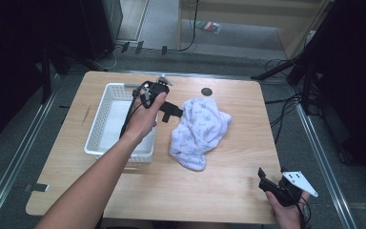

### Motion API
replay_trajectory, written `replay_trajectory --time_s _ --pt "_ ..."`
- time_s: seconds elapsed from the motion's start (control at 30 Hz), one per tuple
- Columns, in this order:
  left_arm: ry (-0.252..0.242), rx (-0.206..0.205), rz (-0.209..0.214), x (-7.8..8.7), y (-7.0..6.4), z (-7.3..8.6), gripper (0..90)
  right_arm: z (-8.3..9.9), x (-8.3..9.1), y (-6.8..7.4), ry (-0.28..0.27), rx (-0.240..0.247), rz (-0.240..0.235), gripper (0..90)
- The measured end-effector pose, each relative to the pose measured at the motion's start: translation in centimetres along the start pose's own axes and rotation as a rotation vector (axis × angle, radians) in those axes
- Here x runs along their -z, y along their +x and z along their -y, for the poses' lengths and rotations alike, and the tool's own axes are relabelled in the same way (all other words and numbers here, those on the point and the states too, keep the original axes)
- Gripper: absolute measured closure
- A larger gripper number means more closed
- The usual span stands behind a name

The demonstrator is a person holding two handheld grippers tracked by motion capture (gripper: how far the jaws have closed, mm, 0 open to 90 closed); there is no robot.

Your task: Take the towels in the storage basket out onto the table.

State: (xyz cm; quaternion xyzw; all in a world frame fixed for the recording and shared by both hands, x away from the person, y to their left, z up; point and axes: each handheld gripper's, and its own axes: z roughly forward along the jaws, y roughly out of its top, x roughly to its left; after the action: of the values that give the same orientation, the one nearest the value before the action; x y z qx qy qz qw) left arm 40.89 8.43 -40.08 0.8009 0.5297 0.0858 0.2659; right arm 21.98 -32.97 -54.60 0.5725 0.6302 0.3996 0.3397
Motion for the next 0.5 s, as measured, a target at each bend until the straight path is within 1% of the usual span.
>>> replay_trajectory --time_s 0.1,0.17,0.2,0.23,0.27,0.3,0.33,0.37,0.4,0.43,0.5 --pt "-0.008 -0.003 -0.025 0.7 1.0 0.8 0.0 0.0 -0.1 0.0 0.007 0.012 -0.006 15.9" --pt "-0.006 -0.006 -0.049 1.1 1.8 1.3 0.0 0.0 -0.1 0.0 0.004 0.005 -0.008 14.7" --pt "-0.015 0.004 -0.048 1.6 2.5 1.8 0.0 0.0 0.0 0.0 0.000 0.003 -0.008 13.8" --pt "-0.015 0.004 -0.048 1.6 2.5 1.8 0.0 0.0 0.0 0.0 -0.005 -0.001 0.000 13.2" --pt "-0.013 0.009 -0.044 1.9 2.8 2.1 0.0 0.0 0.0 0.0 -0.005 -0.001 0.000 13.2" --pt "-0.014 -0.001 -0.065 2.3 3.4 2.6 0.0 0.0 0.1 0.0 -0.015 0.001 0.009 12.9" --pt "-0.013 -0.003 -0.076 2.5 3.6 2.8 0.0 0.1 0.1 0.0 -0.017 0.004 0.004 12.9" --pt "-0.013 -0.003 -0.076 2.5 3.6 2.8 0.0 0.1 0.1 0.0 -0.017 0.006 -0.002 12.9" --pt "-0.018 0.002 -0.083 3.0 4.3 3.2 0.0 0.0 0.1 0.0 -0.014 0.006 -0.005 12.9" --pt "-0.018 0.002 -0.083 3.0 4.3 3.2 0.0 0.0 0.1 0.0 -0.012 0.008 -0.007 12.9" --pt "-0.028 0.009 -0.081 3.4 4.9 3.7 0.0 0.0 0.1 0.0 -0.009 0.010 -0.012 12.9"
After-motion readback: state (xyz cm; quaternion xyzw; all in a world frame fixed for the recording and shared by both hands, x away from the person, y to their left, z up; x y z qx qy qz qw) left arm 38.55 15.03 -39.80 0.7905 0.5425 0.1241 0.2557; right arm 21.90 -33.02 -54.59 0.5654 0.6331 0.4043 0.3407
